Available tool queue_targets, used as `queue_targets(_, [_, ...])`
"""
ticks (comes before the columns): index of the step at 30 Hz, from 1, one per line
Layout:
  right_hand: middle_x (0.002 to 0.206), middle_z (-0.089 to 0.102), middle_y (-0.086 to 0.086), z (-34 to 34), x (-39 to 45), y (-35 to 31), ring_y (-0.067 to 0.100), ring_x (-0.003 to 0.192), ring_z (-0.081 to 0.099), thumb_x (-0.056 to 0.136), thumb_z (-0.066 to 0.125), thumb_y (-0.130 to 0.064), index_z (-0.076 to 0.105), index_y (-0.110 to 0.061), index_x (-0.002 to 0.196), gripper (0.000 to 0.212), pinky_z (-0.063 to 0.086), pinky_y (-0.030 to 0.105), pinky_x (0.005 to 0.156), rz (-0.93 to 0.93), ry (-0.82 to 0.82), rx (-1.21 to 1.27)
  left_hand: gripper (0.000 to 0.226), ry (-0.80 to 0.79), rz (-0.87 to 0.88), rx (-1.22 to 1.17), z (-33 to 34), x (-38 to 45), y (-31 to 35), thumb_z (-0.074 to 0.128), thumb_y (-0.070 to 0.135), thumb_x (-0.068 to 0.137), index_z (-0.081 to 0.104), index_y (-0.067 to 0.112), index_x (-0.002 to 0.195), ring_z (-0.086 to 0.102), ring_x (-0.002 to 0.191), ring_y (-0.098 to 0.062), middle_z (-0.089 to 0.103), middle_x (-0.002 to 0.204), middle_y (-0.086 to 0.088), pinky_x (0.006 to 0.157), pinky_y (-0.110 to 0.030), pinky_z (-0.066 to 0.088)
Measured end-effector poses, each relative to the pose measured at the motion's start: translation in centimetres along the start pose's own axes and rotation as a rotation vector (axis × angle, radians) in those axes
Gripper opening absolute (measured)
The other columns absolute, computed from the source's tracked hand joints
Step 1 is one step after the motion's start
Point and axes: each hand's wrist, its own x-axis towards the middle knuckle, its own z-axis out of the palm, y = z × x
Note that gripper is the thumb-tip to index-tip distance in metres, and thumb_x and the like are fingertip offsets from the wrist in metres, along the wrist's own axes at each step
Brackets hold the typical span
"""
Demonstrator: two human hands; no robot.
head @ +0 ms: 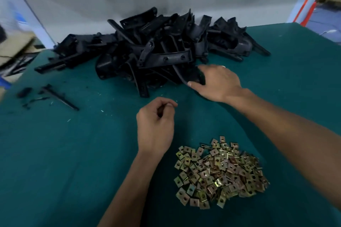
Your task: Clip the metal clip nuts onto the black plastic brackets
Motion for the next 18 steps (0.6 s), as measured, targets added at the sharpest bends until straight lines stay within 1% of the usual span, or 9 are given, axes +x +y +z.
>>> queue_targets(1, [0.103, 0.069, -0.002, 0.0, 0.2, -0.1, 0.025, 0.095, 0.066, 0.086, 0.052, -0.075, 0.066, -0.024, 0.117, 0.062, 0.049, 0.033, 0.065, 0.102, -0.046, 0.089, 0.026, 0.001, 0.004, 0.007, 0.0, 0.0, 0.0, 0.056, 0.008, 0.094, 0.072, 0.023, 0.08, 0.035, 0.04, -0.005, 0.049, 0.047, 0.009, 0.04, -0.021, 0.027])
queue_targets(2, [0.094, 0.07, -0.003, -0.1, 0.5, -0.3, 0.02, 0.085, 0.066, 0.083, 0.056, -0.077, 0.07, -0.022, 0.108, 0.062, 0.049, 0.032, 0.061, 0.198, -0.077, 0.195, 0.026, 0.003, 0.006, 0.009, 0.0, 0.0, 0.0, 0.056, 0.008, 0.093, 0.072, 0.023, 0.08, 0.035, 0.04, -0.005, 0.05, 0.047, 0.01, 0.04, -0.021, 0.027])
queue_targets(4, [0.077, 0.068, -0.002, 0.0, 1.5, -0.7, 0.017, 0.071, 0.064, 0.078, 0.07, -0.066, 0.069, -0.016, 0.084, 0.05, 0.049, 0.031, 0.055, 0.361, -0.088, 0.411, 0.026, 0.0, 0.004, -0.001, 0.0, 0.0, 0.0, 0.056, 0.007, 0.093, 0.072, 0.022, 0.08, 0.034, 0.04, -0.005, 0.049, 0.047, 0.011, 0.04, -0.02, 0.027])
queue_targets(5, [0.074, 0.066, -0.001, 0.0, 2.0, -0.9, 0.018, 0.068, 0.063, 0.076, 0.076, -0.057, 0.064, -0.015, 0.077, 0.044, 0.046, 0.029, 0.052, 0.428, -0.082, 0.489, 0.026, -0.001, 0.003, -0.004, 0.0, 0.0, 0.0, 0.056, 0.006, 0.093, 0.072, 0.021, 0.081, 0.034, 0.04, -0.005, 0.049, 0.047, 0.012, 0.04, -0.02, 0.027])
queue_targets(7, [0.078, 0.065, 0.0, 0.1, 2.8, -1.4, 0.017, 0.069, 0.061, 0.073, 0.084, -0.04, 0.062, -0.013, 0.078, 0.035, 0.042, 0.026, 0.051, 0.542, -0.067, 0.647, 0.026, 0.0, 0.001, -0.003, 0.1, 0.0, 0.1, 0.056, 0.005, 0.094, 0.072, 0.02, 0.081, 0.034, 0.04, -0.005, 0.049, 0.047, 0.012, 0.04, -0.02, 0.027])
queue_targets(9, [0.084, 0.067, 0.003, 0.1, 3.2, -1.4, 0.019, 0.073, 0.063, 0.07, 0.085, -0.029, 0.066, -0.01, 0.085, 0.03, 0.045, 0.025, 0.053, 0.616, -0.033, 0.77, 0.025, -0.002, -0.007, -0.001, 0.0, 0.0, 0.1, 0.056, 0.006, 0.094, 0.072, 0.02, 0.081, 0.034, 0.04, -0.005, 0.049, 0.047, 0.012, 0.04, -0.019, 0.027])
queue_targets(12, [0.082, 0.068, 0.004, 0.0, 2.7, -0.7, 0.019, 0.071, 0.064, 0.071, 0.084, -0.026, 0.071, -0.006, 0.091, 0.031, 0.049, 0.028, 0.057, 0.626, -0.016, 0.753, 0.026, -0.024, -0.009, 0.015, 0.1, 0.0, 0.0, 0.056, 0.006, 0.095, 0.072, 0.021, 0.081, 0.035, 0.04, -0.005, 0.049, 0.047, 0.012, 0.04, -0.019, 0.028])
queue_targets(16, [0.08, 0.065, -0.001, -0.1, 1.8, -1.1, 0.016, 0.074, 0.063, 0.071, 0.085, -0.05, 0.066, -0.013, 0.084, 0.044, 0.045, 0.028, 0.056, 0.476, -0.113, 0.569, 0.026, -0.056, -0.012, 0.042, 0.2, 0.0, 0.1, 0.056, 0.007, 0.095, 0.072, 0.023, 0.081, 0.036, 0.04, -0.005, 0.052, 0.049, 0.01, 0.04, -0.02, 0.029])
queue_targets(18, [0.08, 0.063, -0.001, -0.2, 1.8, -1.9, 0.017, 0.074, 0.062, 0.074, 0.083, -0.054, 0.063, -0.014, 0.083, 0.046, 0.044, 0.029, 0.056, 0.417, -0.167, 0.458, 0.026, -0.06, -0.019, 0.047, 0.3, 0.0, 0.1, 0.056, 0.007, 0.094, 0.071, 0.023, 0.08, 0.037, 0.04, -0.005, 0.054, 0.05, 0.009, 0.04, -0.021, 0.029])
